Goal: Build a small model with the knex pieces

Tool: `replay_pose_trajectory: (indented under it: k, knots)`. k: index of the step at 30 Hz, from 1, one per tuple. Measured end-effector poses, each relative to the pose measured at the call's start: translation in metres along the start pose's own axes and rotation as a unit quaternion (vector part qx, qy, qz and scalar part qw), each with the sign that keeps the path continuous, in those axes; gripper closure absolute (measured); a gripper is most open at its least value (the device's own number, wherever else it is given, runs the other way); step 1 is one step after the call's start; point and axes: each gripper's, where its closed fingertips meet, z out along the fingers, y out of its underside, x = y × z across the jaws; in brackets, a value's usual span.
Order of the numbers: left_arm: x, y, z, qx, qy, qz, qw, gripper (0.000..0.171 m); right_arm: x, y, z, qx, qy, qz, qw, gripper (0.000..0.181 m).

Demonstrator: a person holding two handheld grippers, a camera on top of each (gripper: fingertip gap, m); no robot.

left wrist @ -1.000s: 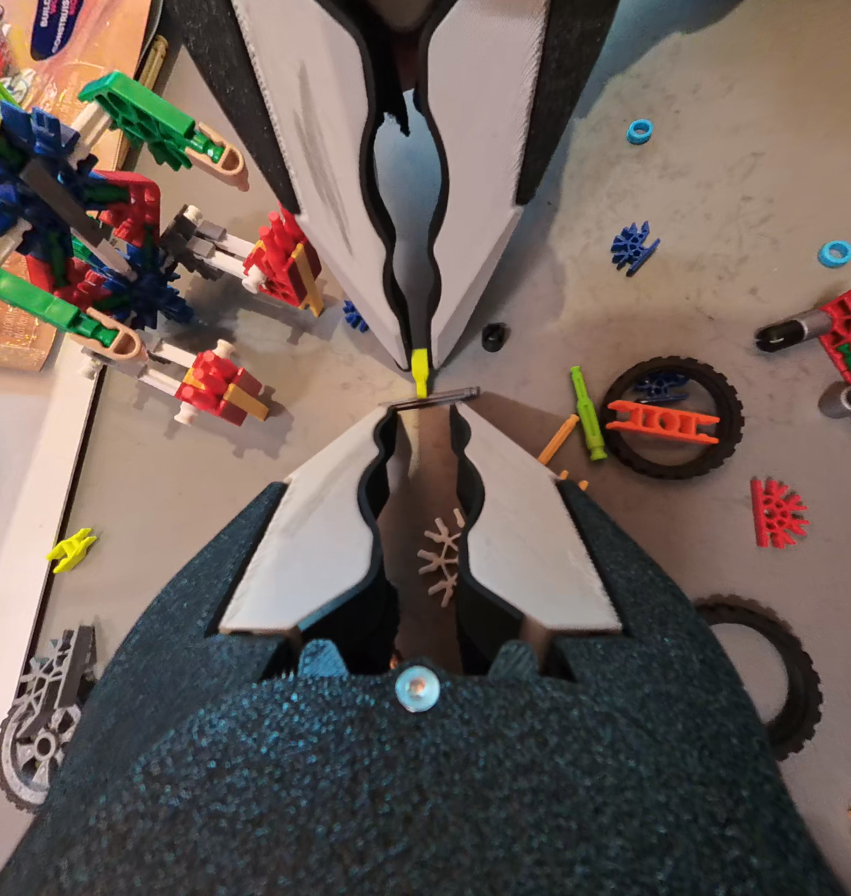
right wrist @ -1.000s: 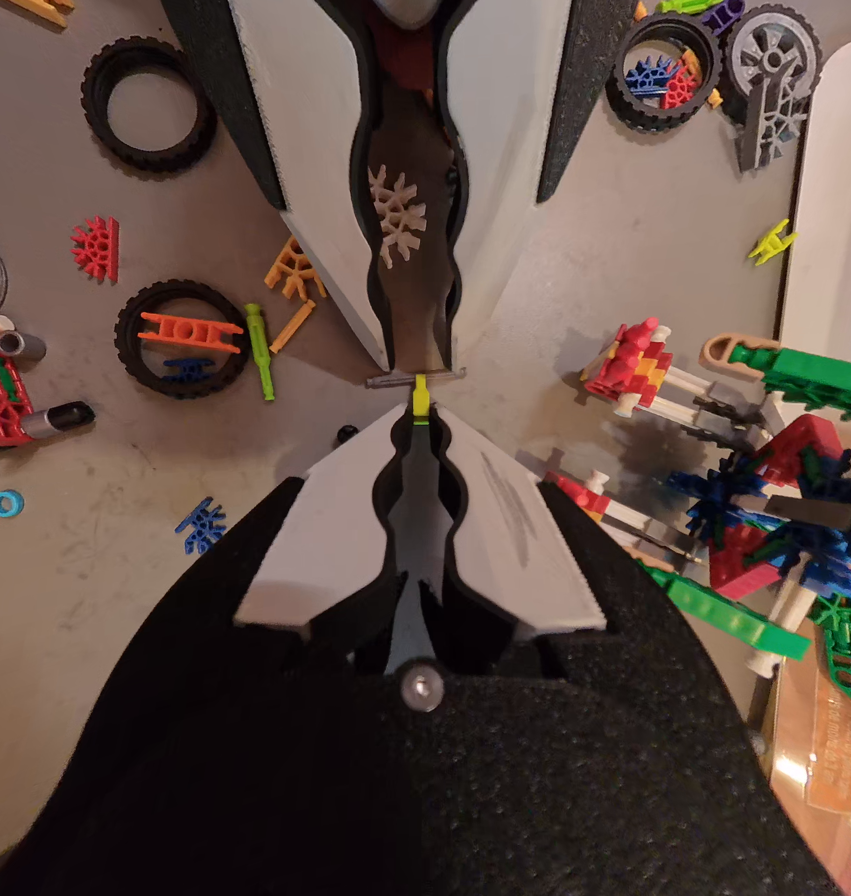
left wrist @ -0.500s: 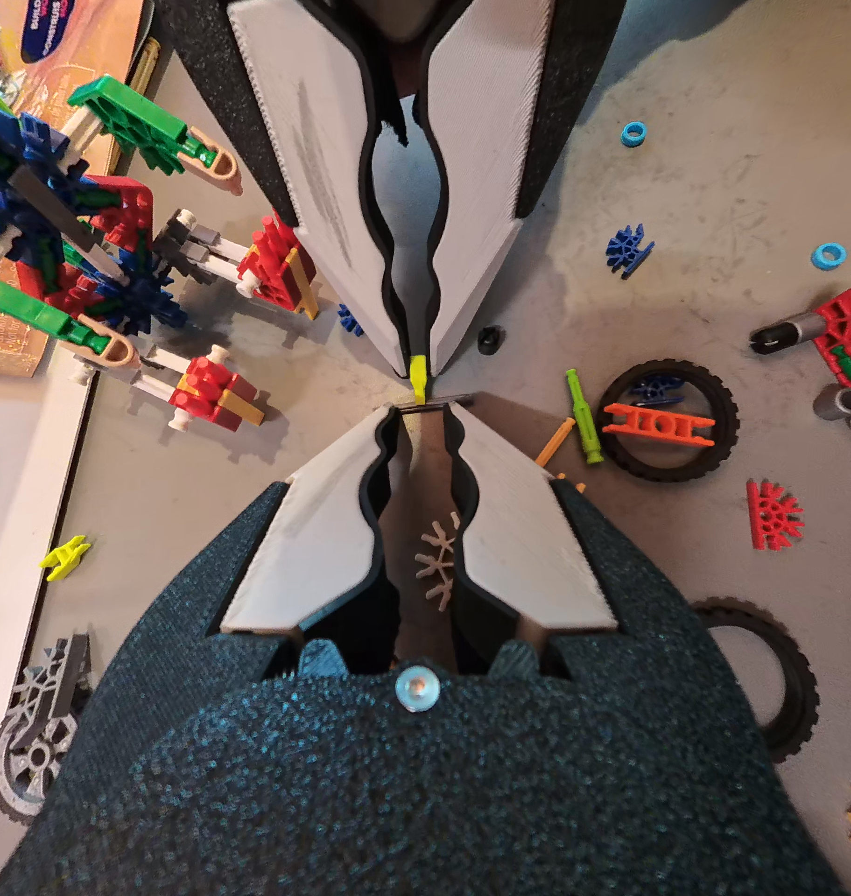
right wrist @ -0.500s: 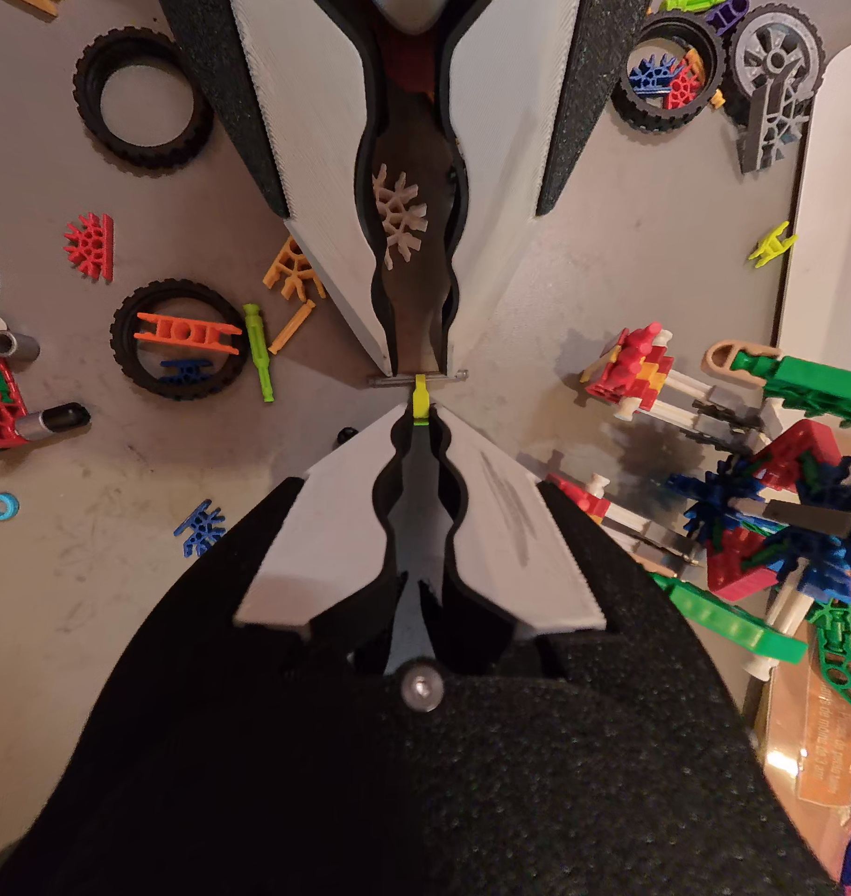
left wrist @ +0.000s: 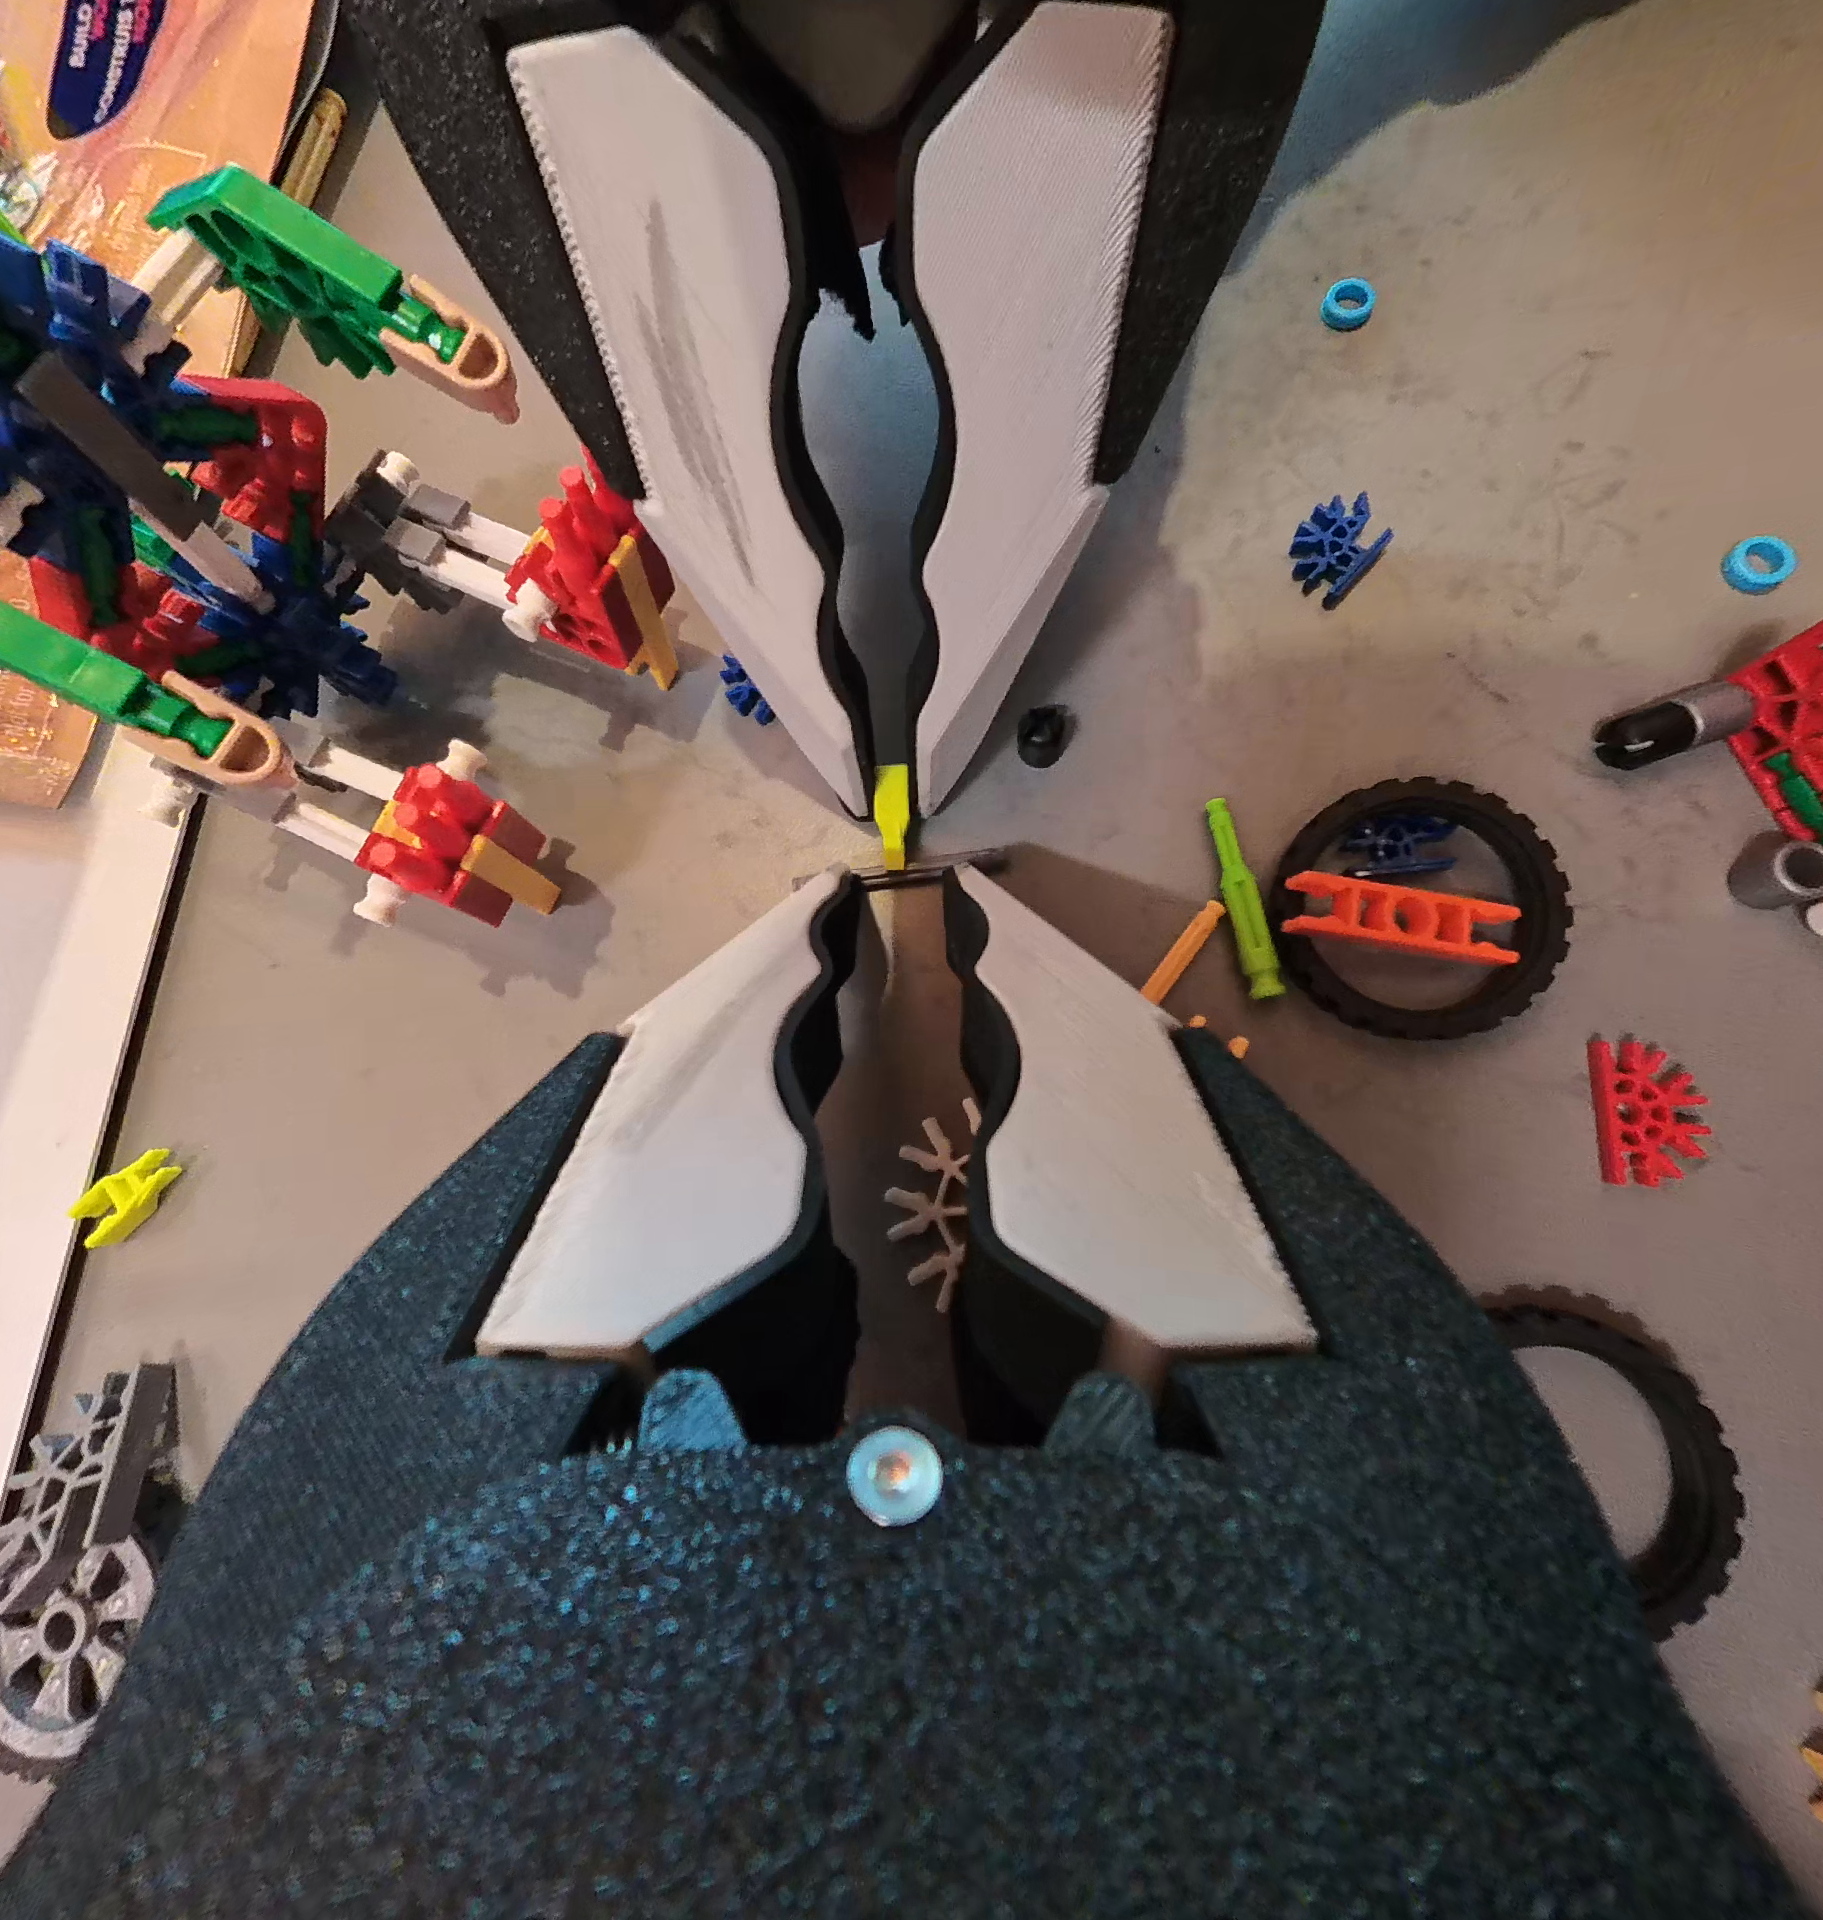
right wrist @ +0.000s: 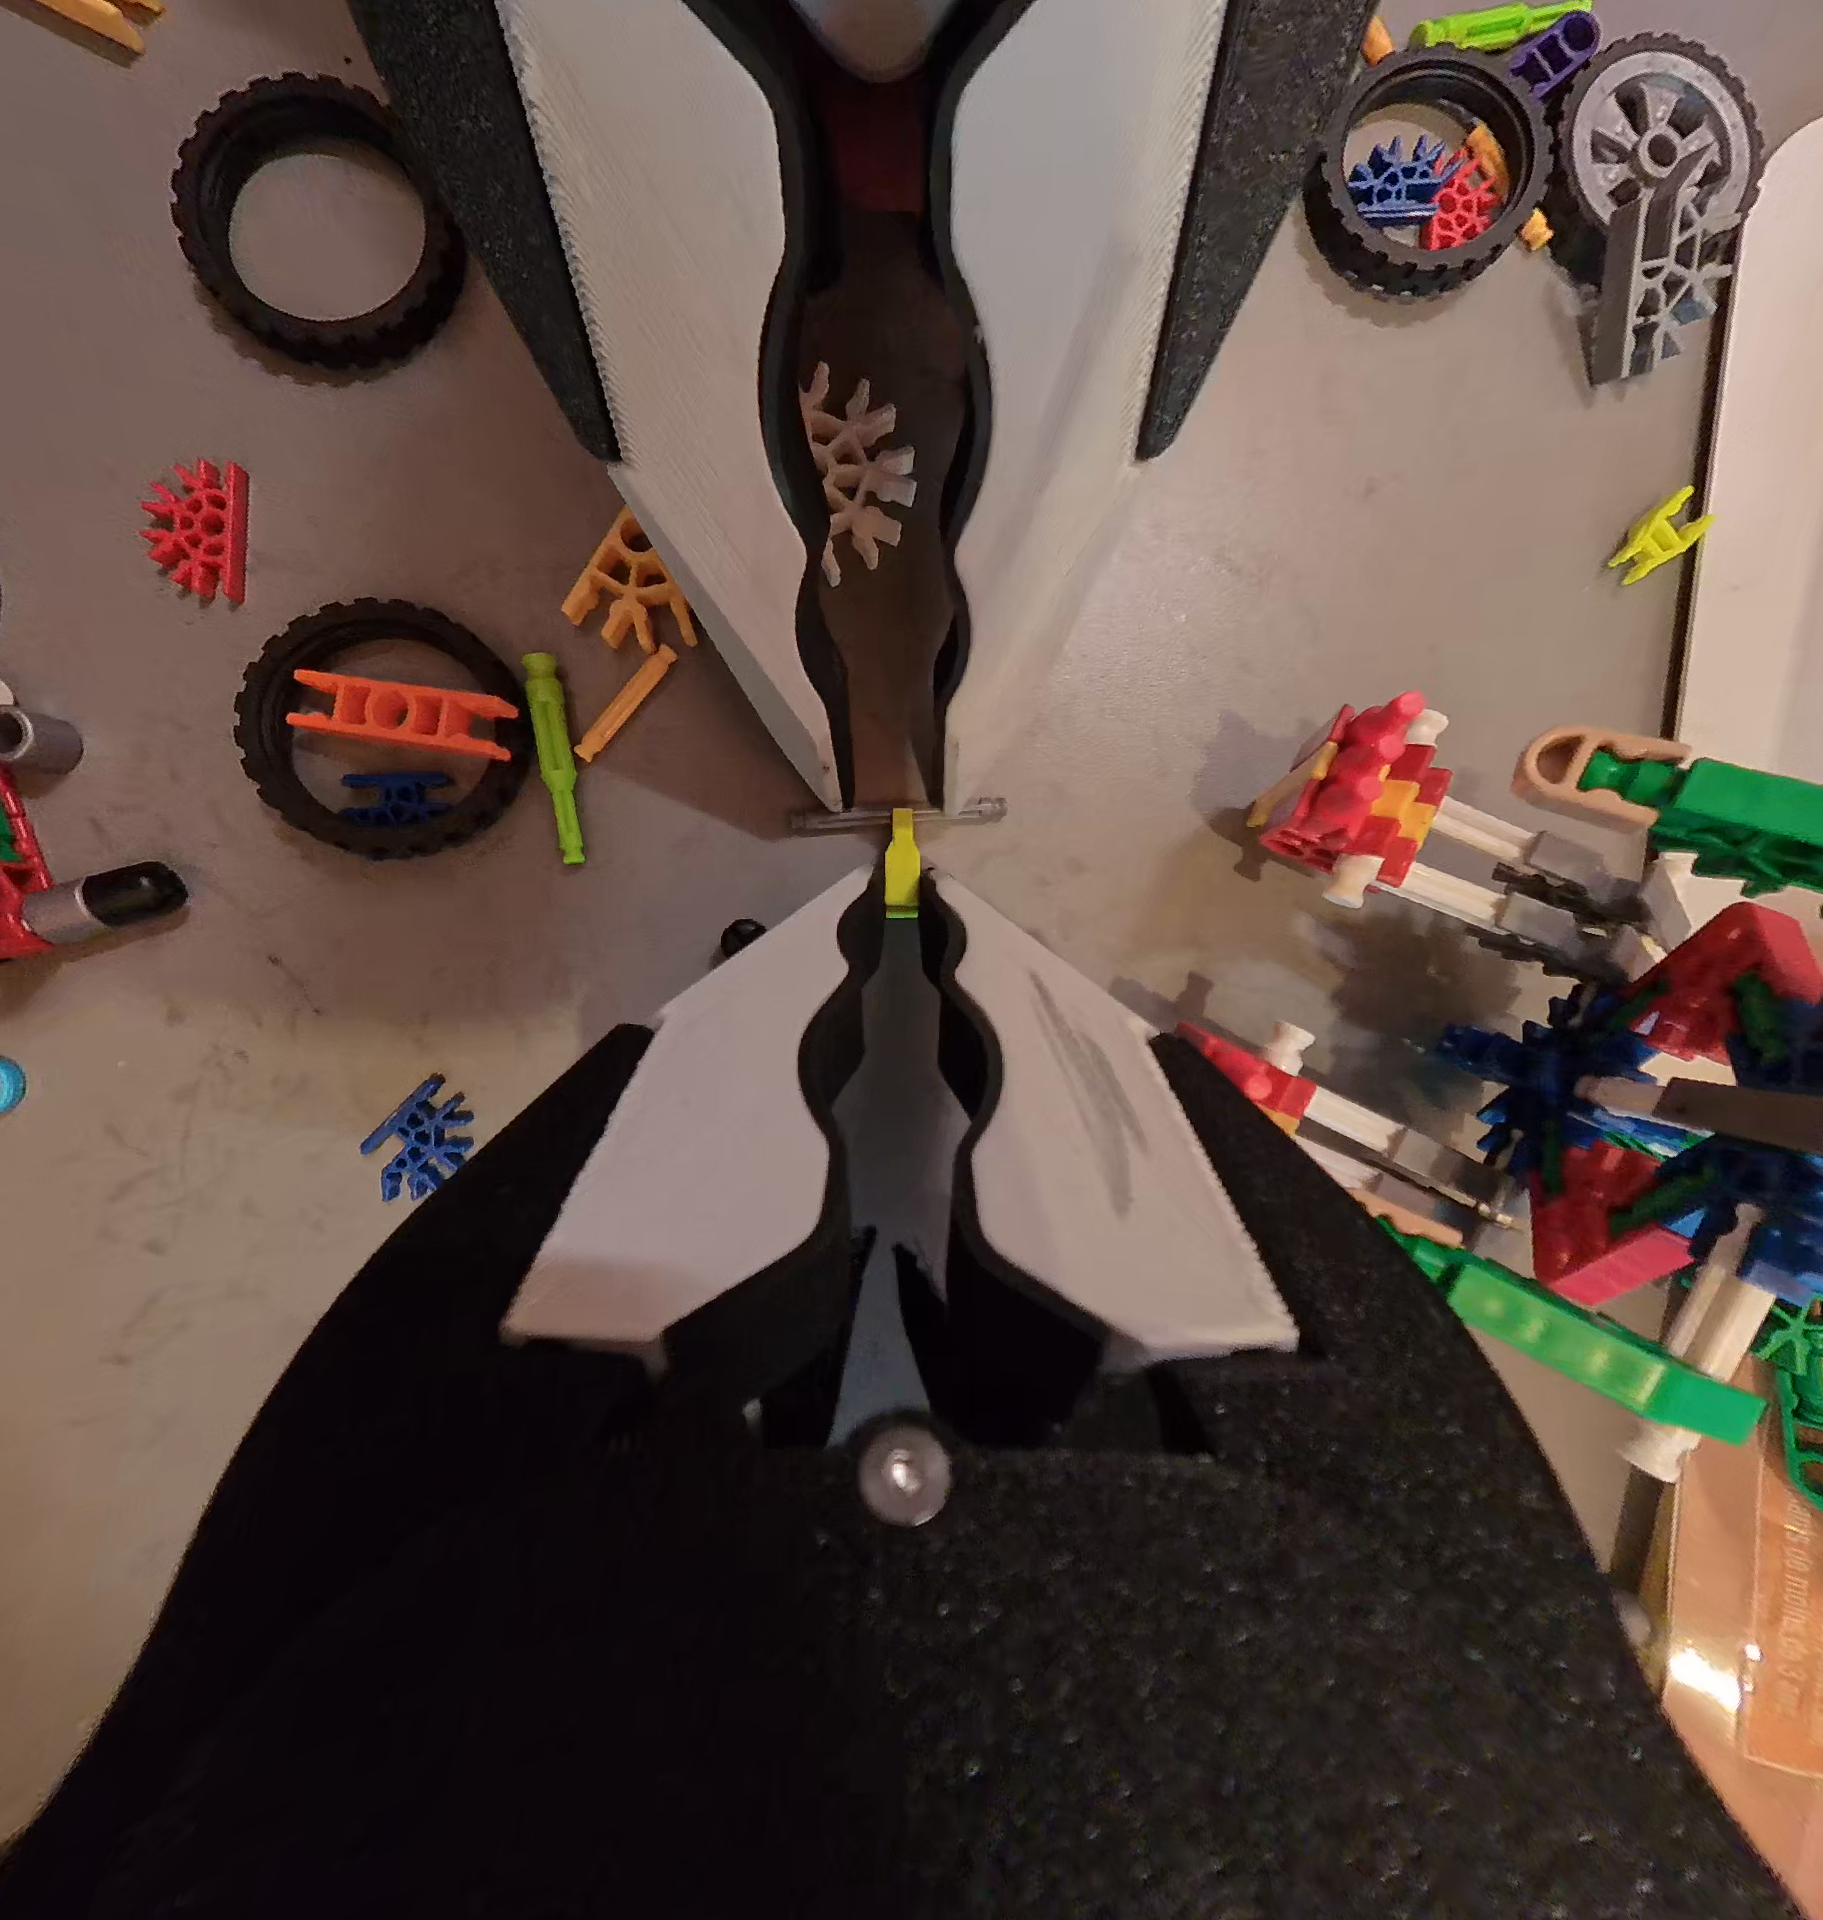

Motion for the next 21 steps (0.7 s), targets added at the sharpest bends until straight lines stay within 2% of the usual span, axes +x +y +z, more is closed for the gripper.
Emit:
replay_pose_trajectory:
  k: [21]
  knots:
    - [0.0001,-0.0007,0.0002,0.001,0.001,-0.003,1.000,0.161,-0.0001,-0.0017,0.0011,0.007,0.007,-0.021,1.000,0.178]
